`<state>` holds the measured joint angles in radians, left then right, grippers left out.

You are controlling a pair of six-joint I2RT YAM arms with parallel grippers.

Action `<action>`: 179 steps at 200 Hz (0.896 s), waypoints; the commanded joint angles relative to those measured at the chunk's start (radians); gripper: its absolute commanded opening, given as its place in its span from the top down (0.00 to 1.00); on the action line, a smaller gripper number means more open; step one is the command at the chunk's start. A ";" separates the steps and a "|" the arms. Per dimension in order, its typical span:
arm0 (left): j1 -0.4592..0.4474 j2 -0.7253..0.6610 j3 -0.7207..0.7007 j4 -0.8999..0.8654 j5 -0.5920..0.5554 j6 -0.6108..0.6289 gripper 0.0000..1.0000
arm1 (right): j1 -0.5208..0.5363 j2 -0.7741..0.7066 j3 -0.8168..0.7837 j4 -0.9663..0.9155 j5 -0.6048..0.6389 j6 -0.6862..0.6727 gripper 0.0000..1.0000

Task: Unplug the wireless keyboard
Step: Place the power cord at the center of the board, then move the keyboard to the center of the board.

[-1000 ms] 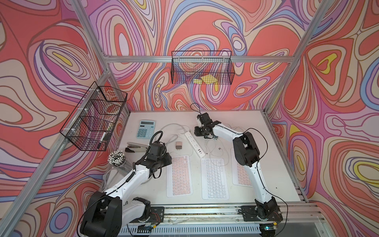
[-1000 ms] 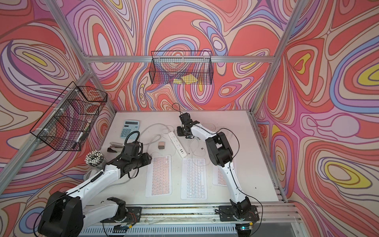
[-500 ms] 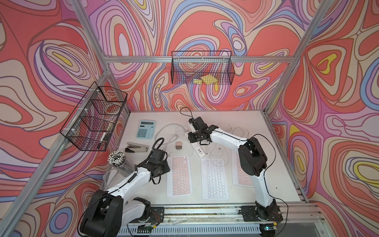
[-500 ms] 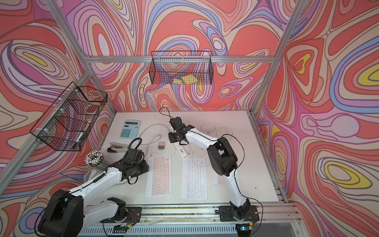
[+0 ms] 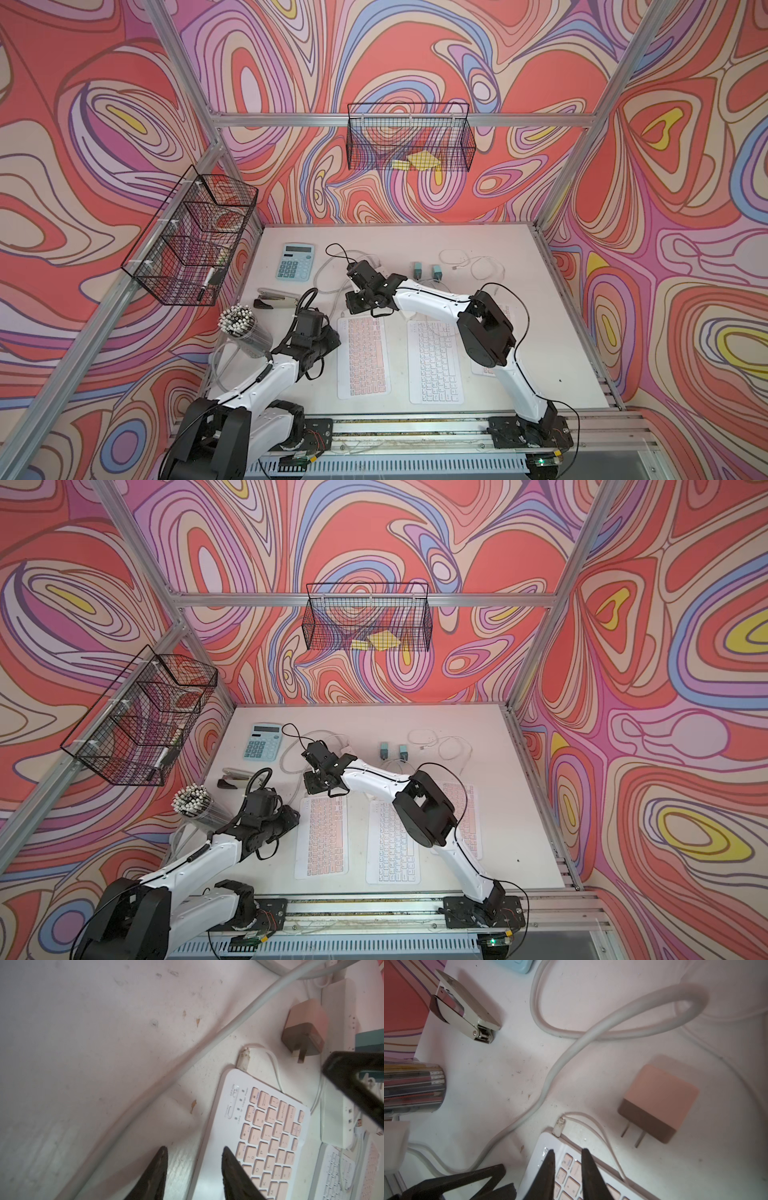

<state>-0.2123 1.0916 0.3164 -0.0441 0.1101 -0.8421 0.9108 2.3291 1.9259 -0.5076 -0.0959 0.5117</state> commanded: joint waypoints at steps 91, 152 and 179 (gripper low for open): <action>0.030 -0.120 -0.172 0.081 0.046 -0.069 0.55 | 0.064 0.224 0.251 -0.192 0.134 0.206 0.73; 0.030 -0.286 -0.230 0.061 0.037 -0.092 0.55 | 0.071 0.367 0.499 -0.420 0.166 0.204 0.77; 0.030 -0.300 -0.253 0.098 0.047 -0.098 0.54 | 0.071 0.437 0.617 -0.525 0.191 0.172 0.81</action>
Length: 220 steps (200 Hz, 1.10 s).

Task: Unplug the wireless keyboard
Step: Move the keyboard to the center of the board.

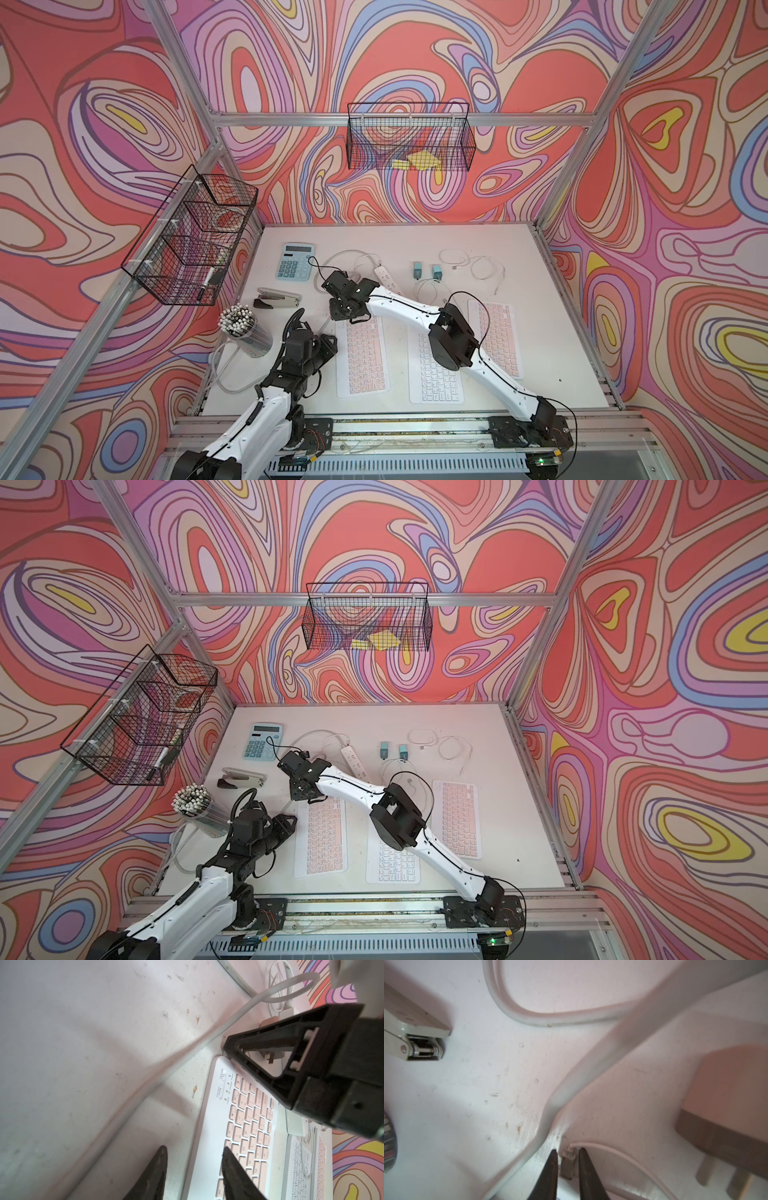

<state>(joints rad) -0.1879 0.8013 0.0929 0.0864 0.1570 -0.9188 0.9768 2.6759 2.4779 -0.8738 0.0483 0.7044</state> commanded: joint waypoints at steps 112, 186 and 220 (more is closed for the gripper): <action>0.005 0.033 0.016 -0.032 0.149 0.092 0.57 | -0.038 -0.096 -0.290 -0.070 0.119 -0.083 0.80; -0.144 -0.012 0.137 -0.212 0.075 0.149 0.59 | -0.069 -0.252 -0.456 0.127 -0.006 -0.017 0.70; -0.210 -0.024 0.151 -0.274 0.056 0.153 0.59 | -0.085 -0.279 -0.505 0.167 -0.030 0.014 0.66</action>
<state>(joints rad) -0.3645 0.7841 0.2314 -0.0868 0.2531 -0.7853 0.9100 2.4218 2.0247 -0.7185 0.0528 0.6819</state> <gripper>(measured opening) 0.408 0.329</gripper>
